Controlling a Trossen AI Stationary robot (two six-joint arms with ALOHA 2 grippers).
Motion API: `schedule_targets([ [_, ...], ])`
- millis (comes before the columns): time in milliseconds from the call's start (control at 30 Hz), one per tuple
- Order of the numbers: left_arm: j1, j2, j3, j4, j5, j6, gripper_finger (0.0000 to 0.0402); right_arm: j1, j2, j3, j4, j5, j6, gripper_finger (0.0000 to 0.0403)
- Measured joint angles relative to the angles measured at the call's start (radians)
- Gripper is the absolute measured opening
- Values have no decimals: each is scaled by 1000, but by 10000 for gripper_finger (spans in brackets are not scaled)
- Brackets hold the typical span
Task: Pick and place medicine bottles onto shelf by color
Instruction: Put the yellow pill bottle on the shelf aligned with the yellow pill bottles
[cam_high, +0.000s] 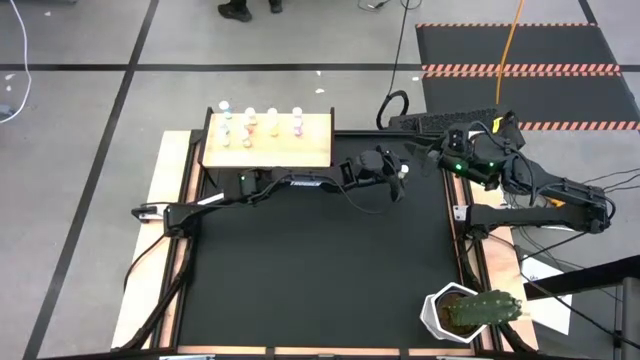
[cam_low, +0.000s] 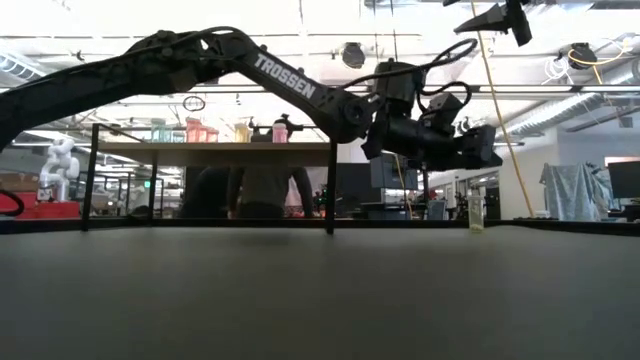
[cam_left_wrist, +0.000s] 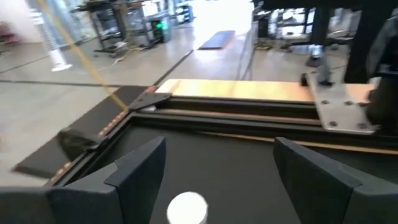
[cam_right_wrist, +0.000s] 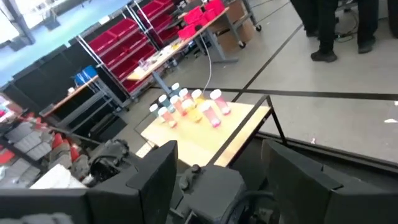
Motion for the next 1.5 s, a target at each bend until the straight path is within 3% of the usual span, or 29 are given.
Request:
schedule_targets([
  [333, -43, -22, 0, -34, -32, 73, 298, 3, -5, 0, -106, 111, -49, 226],
  [700, -68, -269, 0, -520, -37, 81, 298, -60, 44, -6, -470, 94, 30, 226],
  [1000, -45, -510, 0, -750, -105, -18, 298, -200, 200, -167, -390, -105, -31, 226],
  [1267, -37, -657, 0, -886, -136, -55, 298, -303, 326, -227, -194, -162, -147, 226],
  [1500, -37, -727, 0, -975, -160, -56, 298, -392, 457, -229, -136, -214, -217, 226],
])
